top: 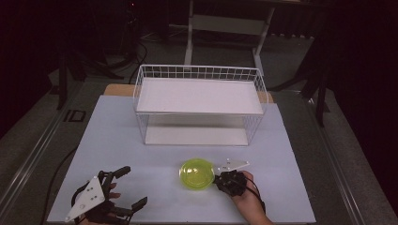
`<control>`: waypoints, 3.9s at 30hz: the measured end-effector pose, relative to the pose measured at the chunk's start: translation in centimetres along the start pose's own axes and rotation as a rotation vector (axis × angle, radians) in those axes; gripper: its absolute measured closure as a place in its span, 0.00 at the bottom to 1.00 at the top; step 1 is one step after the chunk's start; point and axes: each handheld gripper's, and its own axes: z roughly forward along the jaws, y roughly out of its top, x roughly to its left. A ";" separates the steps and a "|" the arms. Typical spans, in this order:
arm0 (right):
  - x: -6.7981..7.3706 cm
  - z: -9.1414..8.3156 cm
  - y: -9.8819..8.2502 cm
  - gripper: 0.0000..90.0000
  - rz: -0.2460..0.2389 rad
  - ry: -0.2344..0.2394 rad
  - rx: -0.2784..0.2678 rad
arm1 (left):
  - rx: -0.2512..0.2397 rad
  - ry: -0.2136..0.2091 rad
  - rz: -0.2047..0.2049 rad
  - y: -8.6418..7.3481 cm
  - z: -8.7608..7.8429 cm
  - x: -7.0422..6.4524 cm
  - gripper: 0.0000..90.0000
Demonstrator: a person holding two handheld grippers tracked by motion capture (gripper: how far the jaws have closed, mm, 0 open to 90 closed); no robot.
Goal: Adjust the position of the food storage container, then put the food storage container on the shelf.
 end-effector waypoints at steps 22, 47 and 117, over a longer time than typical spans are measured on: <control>0.7 -5.2 -1.1 0.42 -0.088 -0.039 -0.097 | 0.002 -0.013 0.012 0.0 0.3 -0.2 0.02; 4.0 -11.8 3.3 0.25 -0.207 0.004 -0.331 | 0.042 -0.197 -0.048 3.9 3.2 -1.5 0.02; -0.5 -2.4 2.4 0.83 0.454 0.191 -0.056 | 0.512 -0.097 -0.623 -2.6 13.0 1.8 0.77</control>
